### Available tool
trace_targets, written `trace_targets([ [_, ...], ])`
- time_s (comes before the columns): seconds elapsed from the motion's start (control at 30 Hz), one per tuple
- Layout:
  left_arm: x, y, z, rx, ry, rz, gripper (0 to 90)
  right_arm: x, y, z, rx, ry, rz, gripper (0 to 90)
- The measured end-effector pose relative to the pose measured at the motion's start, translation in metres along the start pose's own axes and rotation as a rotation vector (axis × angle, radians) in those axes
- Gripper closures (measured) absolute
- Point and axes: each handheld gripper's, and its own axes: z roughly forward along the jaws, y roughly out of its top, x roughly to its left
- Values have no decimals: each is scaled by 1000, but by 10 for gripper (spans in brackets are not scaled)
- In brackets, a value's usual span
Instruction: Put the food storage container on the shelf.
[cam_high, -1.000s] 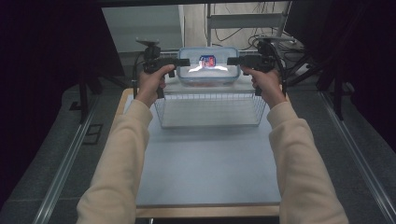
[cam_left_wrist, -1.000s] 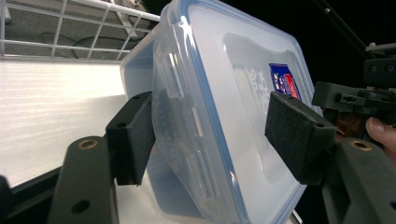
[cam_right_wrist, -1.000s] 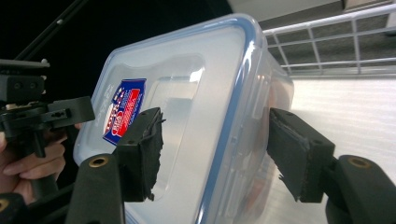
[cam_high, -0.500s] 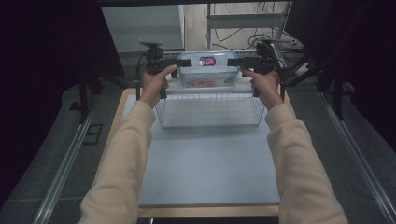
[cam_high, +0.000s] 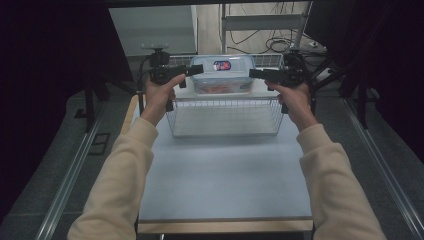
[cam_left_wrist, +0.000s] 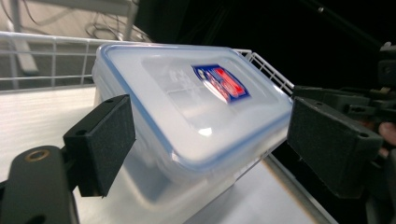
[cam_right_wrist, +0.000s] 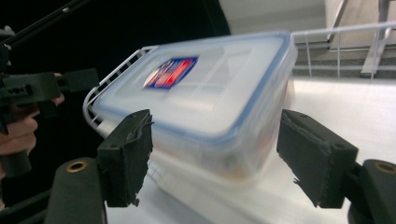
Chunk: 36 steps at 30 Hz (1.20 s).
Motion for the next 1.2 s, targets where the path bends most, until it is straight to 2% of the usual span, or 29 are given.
trace_targets([
  [0.1, -6, -13, -11, 37, 13, 43, 152, 2, -13, -14, 1, 18, -22, 255],
  [0.3, -15, -49, -34, 49, 16, 58, 155, 5, -42, -41, 7, 62, -69, 251],
  [0.37, -18, -63, -41, 49, 18, 71, 156, 6, -53, -49, 10, 65, -100, 246],
  [0.47, -21, -86, -50, 36, -2, 62, 159, 8, -72, -57, 22, 77, -141, 240],
  [0.5, -22, -94, -53, 30, -6, 66, 160, 8, -86, -61, 37, 83, -164, 237],
  [0.57, -25, -110, -58, 33, -2, 88, 160, 8, -91, -62, 40, 82, -172, 236],
  [0.63, -27, -127, -61, 44, -5, 101, 162, 8, -108, -66, 56, 79, -191, 234],
  [0.77, -30, -161, -63, 76, -33, 101, 166, 4, -140, -66, 81, 85, -204, 230],
  [0.8, -30, -169, -63, 91, -34, 109, 166, 3, -148, -66, 93, 87, -202, 228],
  [1.0, -28, -217, -56, 165, -44, 96, 174, -2, -193, -64, 141, 90, -213, 225],
  [1.07, -26, -228, -52, 181, -46, 76, 175, -3, -205, -63, 147, 83, -220, 223],
  [1.13, -24, -233, -47, 215, -38, 84, 176, -5, -216, -62, 143, 80, -216, 222],
  [1.2, -25, -234, -45, 210, -33, 84, 178, -7, -223, -59, 176, 76, -215, 213],
])
